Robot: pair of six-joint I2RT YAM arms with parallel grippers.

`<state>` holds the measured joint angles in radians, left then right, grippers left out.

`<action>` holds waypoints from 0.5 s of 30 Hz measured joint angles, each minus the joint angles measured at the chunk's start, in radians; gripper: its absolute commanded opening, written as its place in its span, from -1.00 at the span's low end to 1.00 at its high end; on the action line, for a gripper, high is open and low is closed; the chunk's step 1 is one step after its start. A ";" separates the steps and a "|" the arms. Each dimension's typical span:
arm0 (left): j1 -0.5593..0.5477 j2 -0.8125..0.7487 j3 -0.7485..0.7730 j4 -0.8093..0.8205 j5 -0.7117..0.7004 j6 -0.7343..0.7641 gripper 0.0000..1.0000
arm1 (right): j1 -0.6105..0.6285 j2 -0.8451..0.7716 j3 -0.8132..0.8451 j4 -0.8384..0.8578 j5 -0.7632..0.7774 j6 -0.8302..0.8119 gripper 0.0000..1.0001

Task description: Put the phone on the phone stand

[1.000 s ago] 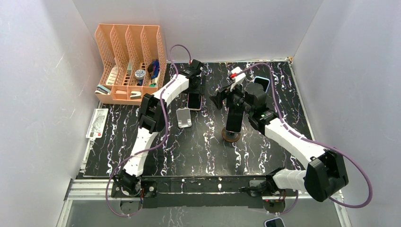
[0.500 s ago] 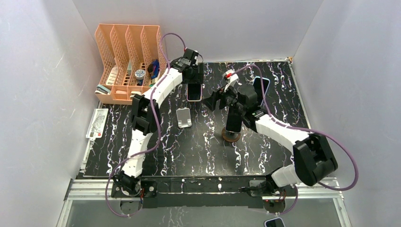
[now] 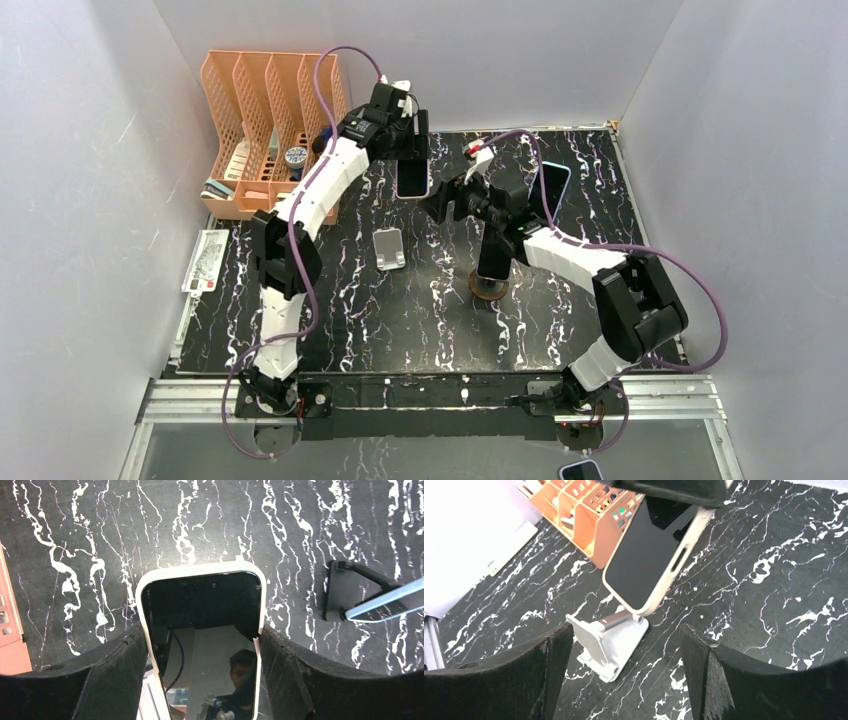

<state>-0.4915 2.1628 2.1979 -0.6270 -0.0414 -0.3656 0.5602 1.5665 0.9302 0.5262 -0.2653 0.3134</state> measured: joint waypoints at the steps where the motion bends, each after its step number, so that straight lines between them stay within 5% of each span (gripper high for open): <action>1: 0.000 -0.016 -0.010 0.000 0.006 -0.002 -1.00 | -0.006 0.006 0.004 0.008 -0.005 0.006 0.70; 15: 0.000 -0.103 -0.195 0.078 0.107 -0.039 -1.00 | -0.125 0.093 0.059 0.181 -0.200 0.164 0.62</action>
<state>-0.4915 2.0602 2.0029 -0.5488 0.0654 -0.4049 0.4355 1.6592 0.9894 0.7071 -0.4656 0.4770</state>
